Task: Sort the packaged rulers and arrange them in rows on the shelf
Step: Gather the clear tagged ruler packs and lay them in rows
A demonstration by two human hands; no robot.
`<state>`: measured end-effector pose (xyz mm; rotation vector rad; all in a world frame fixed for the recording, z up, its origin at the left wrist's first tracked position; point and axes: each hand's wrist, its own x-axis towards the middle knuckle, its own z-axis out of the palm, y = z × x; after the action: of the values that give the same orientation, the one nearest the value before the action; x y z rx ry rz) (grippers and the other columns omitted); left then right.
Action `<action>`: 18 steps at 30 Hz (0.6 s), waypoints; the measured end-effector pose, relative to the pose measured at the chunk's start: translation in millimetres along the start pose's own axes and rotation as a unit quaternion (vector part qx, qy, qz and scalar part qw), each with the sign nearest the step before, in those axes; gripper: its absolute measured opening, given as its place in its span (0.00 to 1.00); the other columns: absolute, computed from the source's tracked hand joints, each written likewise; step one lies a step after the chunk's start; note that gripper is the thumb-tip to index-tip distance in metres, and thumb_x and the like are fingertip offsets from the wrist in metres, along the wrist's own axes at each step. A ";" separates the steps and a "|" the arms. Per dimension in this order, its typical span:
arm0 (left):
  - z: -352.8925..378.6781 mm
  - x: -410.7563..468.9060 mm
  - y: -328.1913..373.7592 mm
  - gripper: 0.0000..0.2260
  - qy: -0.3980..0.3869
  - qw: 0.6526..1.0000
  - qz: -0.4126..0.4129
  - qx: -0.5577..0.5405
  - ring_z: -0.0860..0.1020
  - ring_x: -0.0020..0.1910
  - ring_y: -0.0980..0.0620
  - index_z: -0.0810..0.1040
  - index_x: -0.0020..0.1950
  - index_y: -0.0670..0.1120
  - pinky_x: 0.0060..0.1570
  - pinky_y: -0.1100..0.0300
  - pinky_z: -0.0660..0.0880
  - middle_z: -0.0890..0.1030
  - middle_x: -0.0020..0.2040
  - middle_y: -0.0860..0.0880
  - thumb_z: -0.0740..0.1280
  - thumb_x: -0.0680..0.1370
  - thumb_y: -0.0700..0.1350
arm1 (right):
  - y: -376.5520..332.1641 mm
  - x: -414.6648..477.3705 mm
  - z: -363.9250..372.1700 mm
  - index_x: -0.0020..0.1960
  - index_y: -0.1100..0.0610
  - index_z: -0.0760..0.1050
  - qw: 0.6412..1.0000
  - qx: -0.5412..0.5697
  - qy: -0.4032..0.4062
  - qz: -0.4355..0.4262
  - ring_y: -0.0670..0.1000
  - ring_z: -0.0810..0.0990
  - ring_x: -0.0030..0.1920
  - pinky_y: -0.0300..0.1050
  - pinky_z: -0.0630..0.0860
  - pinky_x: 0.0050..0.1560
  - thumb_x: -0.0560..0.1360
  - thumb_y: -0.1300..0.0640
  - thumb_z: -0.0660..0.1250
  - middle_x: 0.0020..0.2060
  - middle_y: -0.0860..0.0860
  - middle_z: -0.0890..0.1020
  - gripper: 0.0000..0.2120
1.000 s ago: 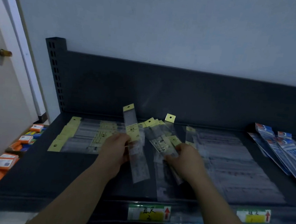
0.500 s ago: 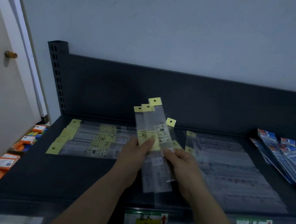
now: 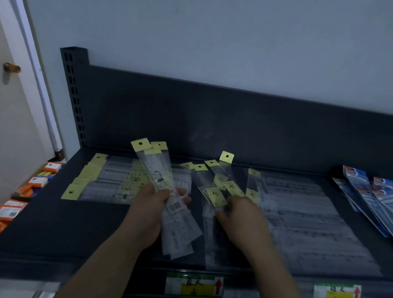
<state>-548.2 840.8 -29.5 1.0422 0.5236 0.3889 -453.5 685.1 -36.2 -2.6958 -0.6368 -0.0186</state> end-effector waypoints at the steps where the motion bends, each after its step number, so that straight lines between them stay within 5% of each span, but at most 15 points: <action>1: 0.0 -1.0 -0.9 0.09 -0.007 1.000 -0.004 0.009 0.83 0.42 0.45 0.73 0.57 0.36 0.42 0.48 0.81 0.83 0.47 0.39 0.56 0.82 0.34 | -0.4 1.9 -2.0 0.52 0.57 0.75 1.000 0.020 -0.015 0.015 0.54 0.78 0.46 0.44 0.73 0.42 0.74 0.48 0.66 0.47 0.53 0.79 0.14; 11: 3.0 -1.3 -1.8 0.09 -0.036 0.999 -0.022 0.014 0.82 0.44 0.43 0.74 0.52 0.43 0.47 0.44 0.78 0.82 0.49 0.38 0.55 0.81 0.33 | -0.2 20.2 -19.2 0.47 0.56 0.71 0.985 0.069 -0.126 0.097 0.53 0.78 0.45 0.42 0.70 0.37 0.69 0.46 0.72 0.41 0.51 0.77 0.17; 18: 2.1 1.9 -1.8 0.10 -0.040 0.998 -0.039 0.020 0.82 0.44 0.43 0.73 0.58 0.40 0.46 0.44 0.79 0.81 0.49 0.38 0.54 0.82 0.34 | 9.1 23.8 -27.6 0.41 0.59 0.76 0.985 0.136 -0.080 0.069 0.51 0.78 0.38 0.43 0.70 0.35 0.75 0.51 0.66 0.36 0.52 0.79 0.11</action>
<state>-545.4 839.5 -30.6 1.0677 0.5005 0.2672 -426.2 678.0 -11.5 -2.4835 -0.4581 0.3028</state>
